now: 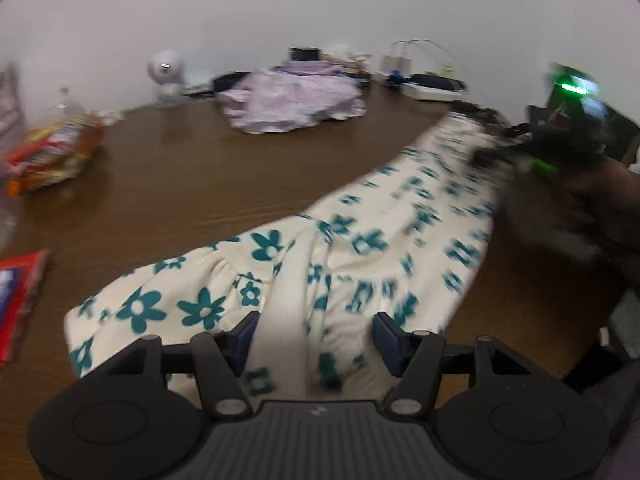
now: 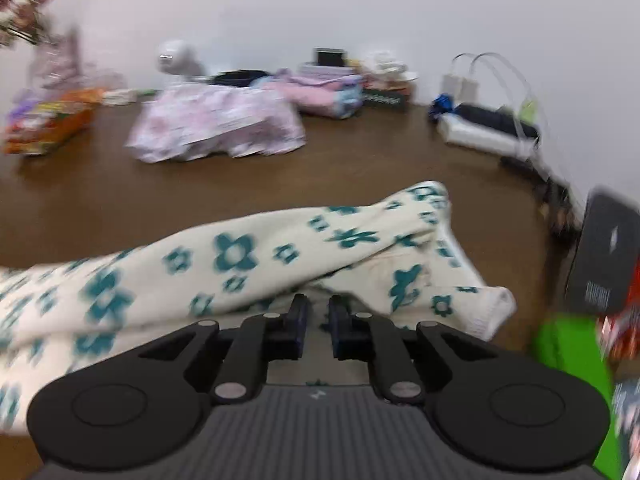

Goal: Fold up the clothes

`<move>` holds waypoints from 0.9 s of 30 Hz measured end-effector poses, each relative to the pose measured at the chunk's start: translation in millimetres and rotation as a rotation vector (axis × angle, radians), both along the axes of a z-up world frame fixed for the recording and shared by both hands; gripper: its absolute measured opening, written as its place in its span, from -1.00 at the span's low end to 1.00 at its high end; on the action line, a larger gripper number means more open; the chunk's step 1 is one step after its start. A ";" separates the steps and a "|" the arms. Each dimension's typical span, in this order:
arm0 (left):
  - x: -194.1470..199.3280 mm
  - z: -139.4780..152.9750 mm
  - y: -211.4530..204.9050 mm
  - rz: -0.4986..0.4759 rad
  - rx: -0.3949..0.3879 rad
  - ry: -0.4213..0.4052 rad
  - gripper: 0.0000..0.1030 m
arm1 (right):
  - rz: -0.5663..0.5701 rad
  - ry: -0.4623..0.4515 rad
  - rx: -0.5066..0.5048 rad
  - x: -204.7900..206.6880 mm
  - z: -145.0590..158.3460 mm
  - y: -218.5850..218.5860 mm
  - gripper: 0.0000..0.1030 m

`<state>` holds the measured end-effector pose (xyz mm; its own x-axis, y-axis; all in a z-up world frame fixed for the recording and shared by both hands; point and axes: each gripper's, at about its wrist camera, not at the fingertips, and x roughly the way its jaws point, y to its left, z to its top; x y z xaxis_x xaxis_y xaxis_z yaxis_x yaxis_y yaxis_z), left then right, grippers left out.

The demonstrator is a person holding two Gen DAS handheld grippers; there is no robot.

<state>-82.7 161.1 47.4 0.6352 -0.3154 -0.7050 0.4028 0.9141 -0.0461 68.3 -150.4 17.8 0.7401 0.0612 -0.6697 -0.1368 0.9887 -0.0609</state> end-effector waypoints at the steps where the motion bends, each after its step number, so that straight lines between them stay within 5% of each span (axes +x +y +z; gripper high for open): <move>1: -0.8 0.8 -12.3 -0.018 -0.015 0.013 0.14 | -0.018 0.002 -0.012 17.2 -0.2 -0.6 -0.80; 3: -5.7 10.8 -25.3 -0.073 -0.073 0.018 0.09 | -0.044 0.016 0.015 51.2 1.9 -2.8 -0.80; 6: -15.1 31.8 -34.0 -0.147 -0.166 -0.004 0.01 | -0.040 0.003 0.098 49.2 16.6 -13.7 -0.67; 8: -8.3 42.9 -22.2 -0.112 -0.162 -0.058 0.01 | -0.017 0.014 0.145 27.4 23.0 -19.5 -0.31; 10: 9.0 46.1 -12.6 -0.073 -0.149 -0.081 -0.03 | 0.009 0.039 0.198 8.6 25.5 -23.4 -0.30; 13: 61.4 25.1 -18.5 -0.055 -0.158 0.005 -0.28 | 0.055 0.105 0.205 -4.2 14.1 -12.2 -0.36; 15: 89.8 11.3 -35.3 -0.087 -0.148 0.061 -0.37 | 0.053 0.116 0.142 -5.0 2.2 -0.7 -0.57; 16: 98.5 6.0 -44.2 -0.093 -0.125 0.082 -0.63 | 0.047 0.095 0.115 -4.8 0.0 3.1 -0.62; 18: 105.8 -0.2 -60.4 -0.115 -0.074 0.099 -0.84 | 0.040 0.079 0.077 6.4 -0.6 5.5 -0.76; 22: 119.8 -1.4 -86.3 -0.082 -0.057 0.088 -0.92 | -0.013 0.059 0.030 54.3 -3.3 -1.0 -0.79; 27: 154.3 0.6 -125.7 0.014 -0.241 0.168 -0.80 | -0.148 0.053 0.051 118.8 -5.1 -24.7 -0.79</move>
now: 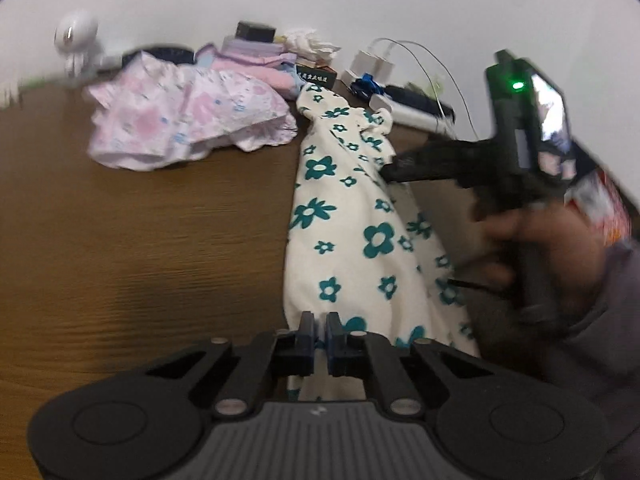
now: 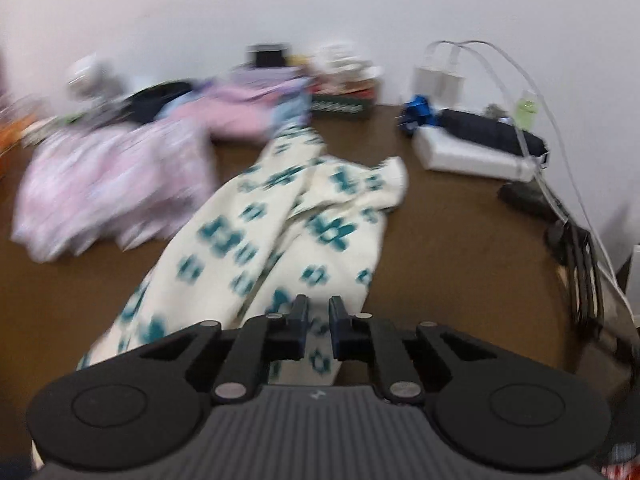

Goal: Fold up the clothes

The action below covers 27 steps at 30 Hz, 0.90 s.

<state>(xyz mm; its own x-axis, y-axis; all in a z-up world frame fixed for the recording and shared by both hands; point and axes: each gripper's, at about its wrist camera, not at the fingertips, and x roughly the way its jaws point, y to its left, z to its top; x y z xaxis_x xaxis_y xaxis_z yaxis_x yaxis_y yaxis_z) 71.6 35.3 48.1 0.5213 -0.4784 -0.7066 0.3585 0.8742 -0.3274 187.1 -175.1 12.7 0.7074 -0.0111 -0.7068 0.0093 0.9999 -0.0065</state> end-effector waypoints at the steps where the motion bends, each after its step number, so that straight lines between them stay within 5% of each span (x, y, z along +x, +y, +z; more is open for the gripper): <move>1: -7.9 6.1 1.5 -0.012 -0.041 -0.003 -0.70 | 0.004 -0.012 0.035 -7.7 9.3 -5.6 -0.78; 4: -46.5 23.4 24.1 -0.054 -0.097 -0.090 -0.26 | 0.086 -0.033 0.063 -62.9 29.3 -10.0 -0.66; 6: -67.6 20.4 39.7 -0.009 -0.071 -0.119 -0.13 | 0.139 -0.013 0.066 -103.7 33.9 -9.6 -0.65; 8: -79.5 6.7 48.1 0.039 -0.014 -0.098 -0.18 | 0.203 0.020 0.075 -131.5 24.6 -2.5 -0.65; 12: -95.6 -8.4 40.6 0.026 0.031 -0.086 -0.72 | 0.311 0.057 0.078 -167.9 5.8 17.9 -0.69; 17: -128.9 -6.0 19.1 0.015 0.051 -0.103 -0.72 | 0.278 0.005 -0.001 -179.1 12.2 14.9 -0.68; 20: -149.6 1.9 29.1 -0.006 -0.033 -0.111 -0.44 | 0.327 -0.080 0.026 -224.0 32.2 -8.8 -0.48; 22: -168.1 5.9 46.2 0.014 -0.026 -0.159 0.15 | 0.371 -0.126 0.063 -261.2 42.0 -26.8 -0.26; 27: -194.1 0.0 62.4 0.067 -0.074 -0.179 0.16 | 0.342 -0.096 0.194 -317.7 25.3 -56.0 -0.26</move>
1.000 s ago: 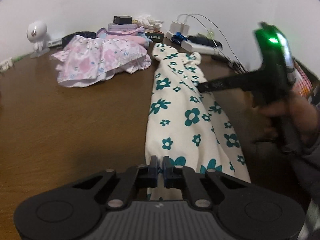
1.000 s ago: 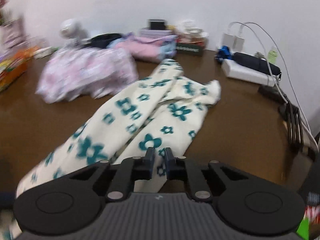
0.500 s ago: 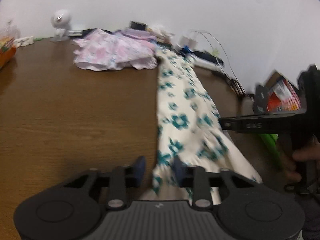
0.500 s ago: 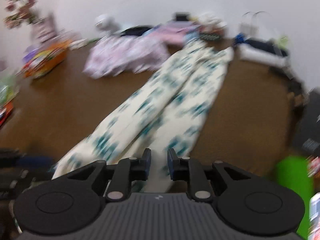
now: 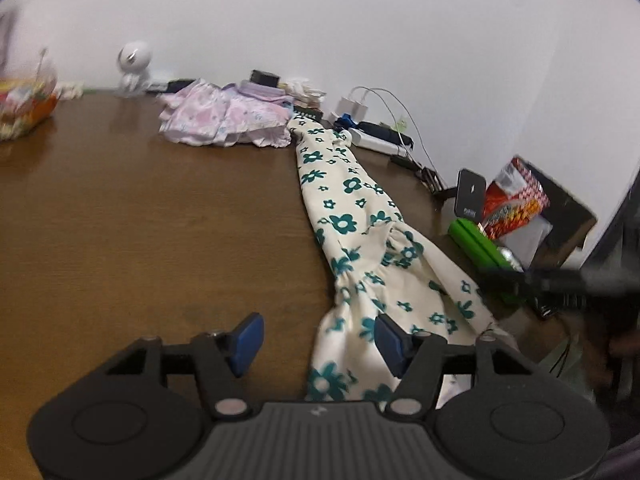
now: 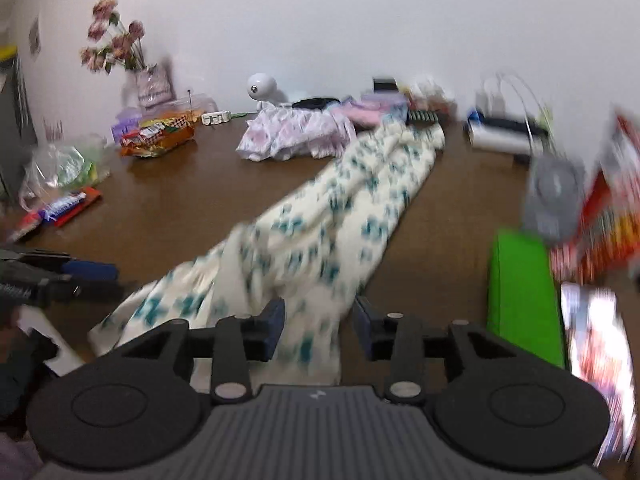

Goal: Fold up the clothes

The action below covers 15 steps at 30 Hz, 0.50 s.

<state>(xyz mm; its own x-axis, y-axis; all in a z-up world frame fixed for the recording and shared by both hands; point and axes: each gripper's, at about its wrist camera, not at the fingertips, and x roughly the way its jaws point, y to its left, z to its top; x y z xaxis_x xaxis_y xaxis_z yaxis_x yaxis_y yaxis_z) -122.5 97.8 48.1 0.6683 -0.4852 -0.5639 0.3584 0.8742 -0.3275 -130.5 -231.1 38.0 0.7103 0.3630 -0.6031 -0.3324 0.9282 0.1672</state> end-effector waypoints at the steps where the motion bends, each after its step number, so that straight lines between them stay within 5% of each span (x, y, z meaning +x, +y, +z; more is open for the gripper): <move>1: -3.1 -0.9 -5.1 0.010 0.004 -0.015 0.16 | -0.016 0.001 0.016 -5.3 -4.6 -1.9 -0.26; 3: -7.1 -3.7 -18.1 0.015 0.032 -0.027 0.05 | -0.016 0.006 0.024 -10.4 -11.7 0.7 -0.27; 5: -7.3 -8.9 -29.1 -0.001 0.058 0.007 -0.56 | 0.008 0.013 0.027 -13.0 -17.2 7.3 -0.40; 6: -9.7 -11.2 -33.9 0.000 0.076 0.011 -0.91 | 0.027 0.002 0.009 -15.4 -19.2 13.5 -0.70; 8: -19.7 -12.0 -42.4 0.016 0.100 -0.012 -0.90 | 0.069 -0.034 -0.045 -22.0 -21.1 28.2 -0.80; 11: -35.0 -8.9 -38.4 -0.020 0.009 -0.019 -0.69 | 0.176 -0.102 -0.102 -41.0 -16.0 39.0 -0.79; 13: -43.1 -7.8 -28.0 -0.009 -0.002 -0.034 -0.27 | 0.186 -0.119 -0.110 -51.5 -11.0 33.0 -0.55; 14: -46.8 -7.4 -21.7 0.003 0.004 -0.044 -0.10 | 0.184 -0.123 -0.102 -56.4 -8.8 27.1 -0.12; 15: -49.2 -7.9 -16.2 0.014 0.002 -0.049 0.11 | 0.183 -0.120 -0.085 -59.3 -8.3 21.8 0.05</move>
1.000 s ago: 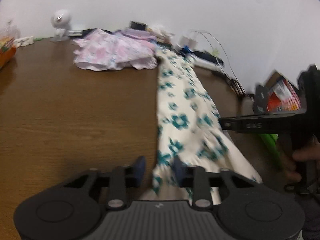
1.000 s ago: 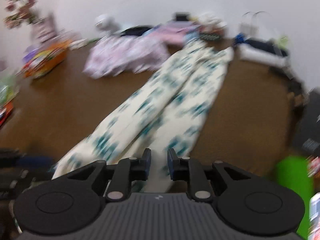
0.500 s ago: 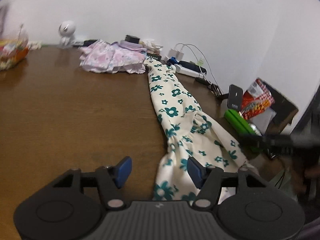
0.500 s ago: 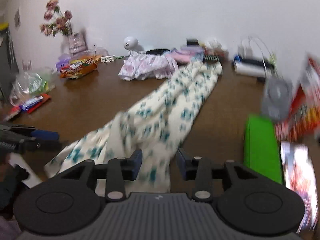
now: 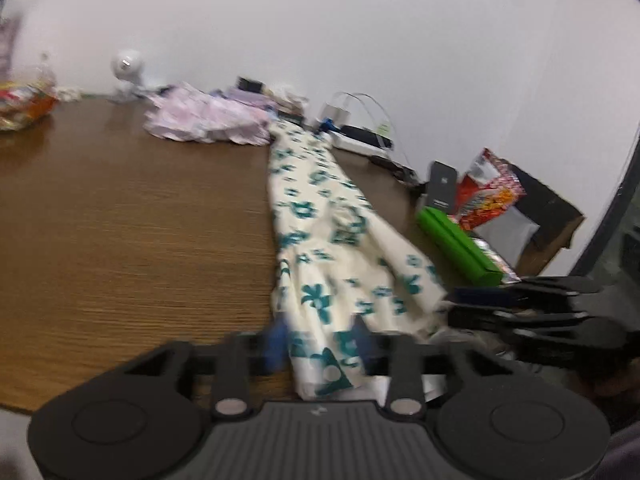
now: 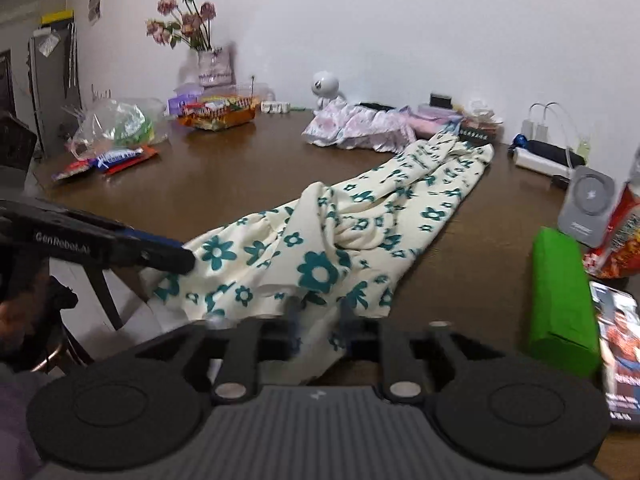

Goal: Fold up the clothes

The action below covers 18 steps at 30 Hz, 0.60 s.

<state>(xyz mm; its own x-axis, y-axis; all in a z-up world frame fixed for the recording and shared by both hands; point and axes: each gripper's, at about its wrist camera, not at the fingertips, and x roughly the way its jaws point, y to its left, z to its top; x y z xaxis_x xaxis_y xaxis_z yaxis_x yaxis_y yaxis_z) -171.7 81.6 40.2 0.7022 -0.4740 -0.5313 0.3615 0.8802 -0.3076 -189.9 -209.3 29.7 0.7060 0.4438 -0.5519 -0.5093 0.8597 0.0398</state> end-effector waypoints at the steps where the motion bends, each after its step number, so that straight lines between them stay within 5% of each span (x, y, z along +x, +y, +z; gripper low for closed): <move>1: 0.3 -1.7 3.0 0.004 -0.019 0.008 0.11 | 0.000 0.005 0.018 -2.6 0.3 -5.3 0.04; 2: 2.0 -3.7 4.0 0.002 -0.047 0.023 0.10 | 0.003 0.015 0.037 -1.8 -1.1 -6.1 -0.09; 3: 3.7 -5.7 1.6 0.000 -0.060 0.036 0.07 | 0.002 0.033 0.053 0.7 -4.3 -5.3 -0.42; 4: 5.4 -7.8 -4.5 -0.003 -0.053 0.046 -0.12 | -0.003 0.050 0.049 3.7 -8.8 -1.0 -0.58; 5: 7.1 -9.9 -10.6 -0.005 -0.047 0.055 -0.39 | -0.009 0.067 0.042 6.9 -13.5 3.9 -0.76; 6: 6.2 -10.3 -16.1 -0.012 -0.031 0.055 -0.98 | -0.006 0.059 0.023 6.0 -14.6 9.1 -0.84; 10: -11.4 -4.7 -27.3 -0.090 0.075 -0.023 -0.80 | 0.089 -0.041 -0.066 -12.3 -3.5 17.0 -0.69; 12: -22.7 -3.0 -25.6 -0.152 0.133 -0.091 -0.14 | 0.155 -0.101 -0.091 -22.6 1.4 8.5 0.42; 13: -28.0 -3.7 -24.2 -0.183 0.163 -0.131 0.13 | 0.182 -0.134 -0.122 -26.8 -0.1 5.5 0.54; 18: -39.1 -14.4 -34.0 -0.351 0.354 -0.271 0.20 | 0.339 -0.164 -0.317 -28.2 -22.7 15.8 0.36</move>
